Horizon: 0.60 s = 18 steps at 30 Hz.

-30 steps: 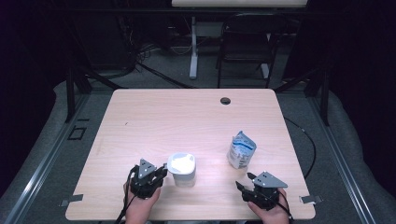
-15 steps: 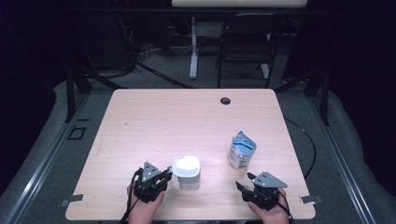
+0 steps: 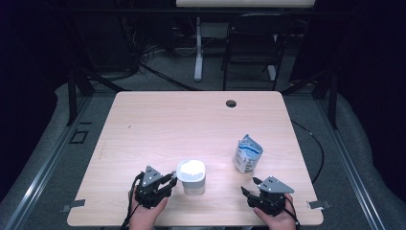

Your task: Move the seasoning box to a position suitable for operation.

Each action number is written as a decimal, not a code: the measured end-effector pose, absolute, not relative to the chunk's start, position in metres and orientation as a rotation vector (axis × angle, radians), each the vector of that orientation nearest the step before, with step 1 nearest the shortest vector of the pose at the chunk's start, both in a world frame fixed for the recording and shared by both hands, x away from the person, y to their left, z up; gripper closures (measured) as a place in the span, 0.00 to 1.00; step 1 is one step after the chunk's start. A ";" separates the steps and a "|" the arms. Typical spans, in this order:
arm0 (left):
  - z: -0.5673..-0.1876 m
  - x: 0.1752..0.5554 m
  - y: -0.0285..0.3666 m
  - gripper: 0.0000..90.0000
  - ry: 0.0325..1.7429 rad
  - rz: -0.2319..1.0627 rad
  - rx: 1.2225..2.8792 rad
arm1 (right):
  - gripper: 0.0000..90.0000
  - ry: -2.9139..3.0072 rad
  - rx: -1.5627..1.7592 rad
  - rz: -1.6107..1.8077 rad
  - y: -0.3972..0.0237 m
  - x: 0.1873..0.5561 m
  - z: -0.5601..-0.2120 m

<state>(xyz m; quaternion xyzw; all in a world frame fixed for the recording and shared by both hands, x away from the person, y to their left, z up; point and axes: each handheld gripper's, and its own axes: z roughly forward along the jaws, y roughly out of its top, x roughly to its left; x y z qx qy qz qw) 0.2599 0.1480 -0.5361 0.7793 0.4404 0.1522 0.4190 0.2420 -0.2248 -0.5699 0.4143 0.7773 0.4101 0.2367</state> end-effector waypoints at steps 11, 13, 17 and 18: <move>-0.520 0.258 0.155 0.69 1.077 0.341 1.953 | 0.49 2.152 1.091 1.124 -0.222 0.241 -0.568; -0.515 0.258 0.157 0.69 1.074 0.344 1.946 | 0.49 2.151 1.089 1.123 -0.222 0.241 -0.567; -0.508 0.261 0.162 0.67 1.050 0.342 1.944 | 0.51 2.148 1.072 1.140 -0.221 0.241 -0.565; -0.507 0.262 0.164 0.67 1.051 0.335 1.932 | 0.52 2.156 1.074 1.150 -0.221 0.241 -0.564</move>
